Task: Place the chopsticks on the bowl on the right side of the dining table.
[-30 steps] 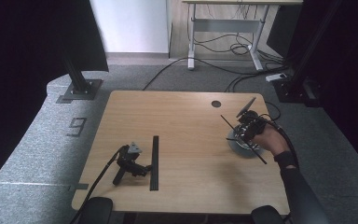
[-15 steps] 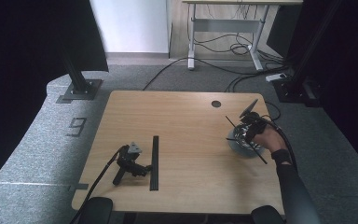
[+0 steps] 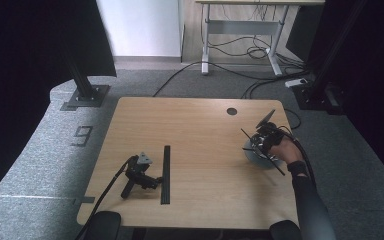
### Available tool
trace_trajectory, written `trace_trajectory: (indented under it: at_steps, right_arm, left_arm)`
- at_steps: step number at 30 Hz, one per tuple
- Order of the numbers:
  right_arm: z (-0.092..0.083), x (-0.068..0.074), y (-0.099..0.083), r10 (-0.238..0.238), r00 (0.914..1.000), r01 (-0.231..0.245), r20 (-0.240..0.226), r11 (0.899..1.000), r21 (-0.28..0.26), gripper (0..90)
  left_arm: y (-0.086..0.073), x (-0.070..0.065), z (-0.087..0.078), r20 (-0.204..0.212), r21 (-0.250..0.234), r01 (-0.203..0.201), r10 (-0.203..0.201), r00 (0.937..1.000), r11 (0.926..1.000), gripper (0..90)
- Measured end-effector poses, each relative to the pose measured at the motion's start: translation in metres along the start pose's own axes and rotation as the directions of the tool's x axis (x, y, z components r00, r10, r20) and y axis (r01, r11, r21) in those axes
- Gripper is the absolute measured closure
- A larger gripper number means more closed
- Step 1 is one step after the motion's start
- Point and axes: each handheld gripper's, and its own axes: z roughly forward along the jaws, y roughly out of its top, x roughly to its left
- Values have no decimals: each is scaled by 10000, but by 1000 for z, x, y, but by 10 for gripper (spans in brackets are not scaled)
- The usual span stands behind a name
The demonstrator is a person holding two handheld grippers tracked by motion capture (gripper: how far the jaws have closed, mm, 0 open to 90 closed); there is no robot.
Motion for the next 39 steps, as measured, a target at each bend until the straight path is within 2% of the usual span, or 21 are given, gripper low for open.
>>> trace_trajectory:
  at_steps: [6, 7, 10, 16, 22, 26, 27, 28, 30, 34, 37, 39]
  right_arm:
    - [0, -1, -2, 42, 9999, -44, -146, 9998, -175, 854]
    - [-1, -1, -3, 26, 9999, -30, -133, 9995, -314, 833]
    - [-9, 0, -6, 109, 9999, -117, -99, 9964, -842, 693]
    - [-21, 1, -20, 452, 9990, -436, 22, 9740, -2224, 465]
    - [-20, -1, -38, 871, 9950, -666, 485, 9431, -3258, 278]
    - [-17, 1, -48, 1231, 9894, -816, 773, 9106, -4052, 136]
    - [-15, 3, -52, 1370, 9865, -857, 895, 8985, -4306, 118]
    - [-15, 3, -53, 1460, 9844, -880, 980, 8914, -4446, 97]
    - [-12, 5, -58, 1793, 9772, -1023, 1136, 8665, -4885, 0]
    - [-9, 5, -66, 2149, 9709, -1218, 1057, 8230, -5549, 0]
    - [-7, 5, -74, 2467, 9629, -1340, 1094, 7887, -6000, 0]
    - [-4, 5, -78, 2565, 9621, -1452, 920, 7682, -6236, 0]
  left_arm:
    - [0, 0, 0, -4, -3, 18, -18, 10000, 10000, 0]
    - [0, 0, 0, -3, 0, 17, -17, 10000, 10000, 0]
    - [0, 0, 0, -4, 6, 8, -8, 10000, 10000, 0]
    - [0, 0, 0, -4, 3, 13, -13, 10000, 10000, 0]
    - [0, 0, 0, 7, 5, 9, -9, 10000, 10000, 0]
    - [0, 0, 0, 5, 6, 5, -5, 10000, 10000, 0]
    - [0, 0, 0, 8, 11, 4, -4, 10000, 10000, 0]
    - [0, 0, 0, 6, 7, 4, -4, 10000, 10000, 0]
    - [0, 0, 0, 6, 7, 4, -4, 10000, 10000, 0]
    - [0, 0, 0, 0, 13, 4, -4, 10000, 10000, 0]
    - [0, 0, 0, -2, 4, 12, -12, 10000, 10000, 0]
    - [0, 0, 0, 0, -7, 25, -25, 10000, 10000, 0]
